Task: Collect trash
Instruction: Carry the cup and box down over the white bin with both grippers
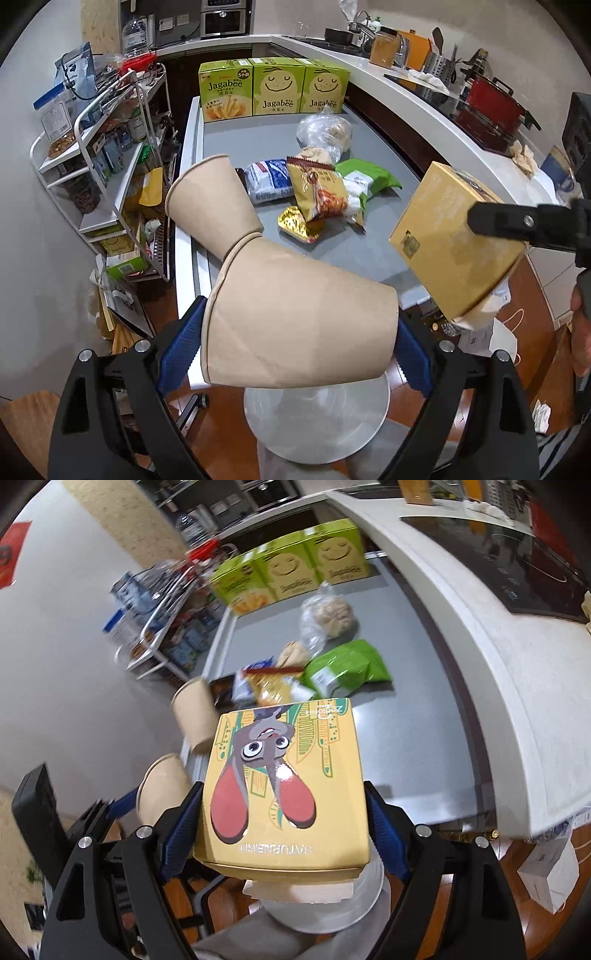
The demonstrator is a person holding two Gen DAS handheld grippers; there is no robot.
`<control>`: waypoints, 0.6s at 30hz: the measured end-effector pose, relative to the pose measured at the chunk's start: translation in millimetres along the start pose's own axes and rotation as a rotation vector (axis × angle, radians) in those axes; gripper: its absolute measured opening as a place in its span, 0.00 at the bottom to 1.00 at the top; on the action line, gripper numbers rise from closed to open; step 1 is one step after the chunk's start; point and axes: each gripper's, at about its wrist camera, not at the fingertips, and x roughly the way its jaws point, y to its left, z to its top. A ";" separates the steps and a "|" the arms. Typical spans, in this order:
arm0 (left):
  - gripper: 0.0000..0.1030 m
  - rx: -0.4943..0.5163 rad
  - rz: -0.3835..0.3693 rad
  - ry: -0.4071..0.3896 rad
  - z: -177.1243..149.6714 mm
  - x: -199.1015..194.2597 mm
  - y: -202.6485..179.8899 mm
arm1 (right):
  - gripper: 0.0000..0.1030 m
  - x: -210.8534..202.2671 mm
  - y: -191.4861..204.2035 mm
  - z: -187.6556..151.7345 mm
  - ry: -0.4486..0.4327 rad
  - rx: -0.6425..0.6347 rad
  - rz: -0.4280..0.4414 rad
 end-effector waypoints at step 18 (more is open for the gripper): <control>0.89 0.043 -0.011 0.200 -81.0 16.0 -2.6 | 0.78 35.4 -4.1 -90.4 0.283 -0.170 -0.008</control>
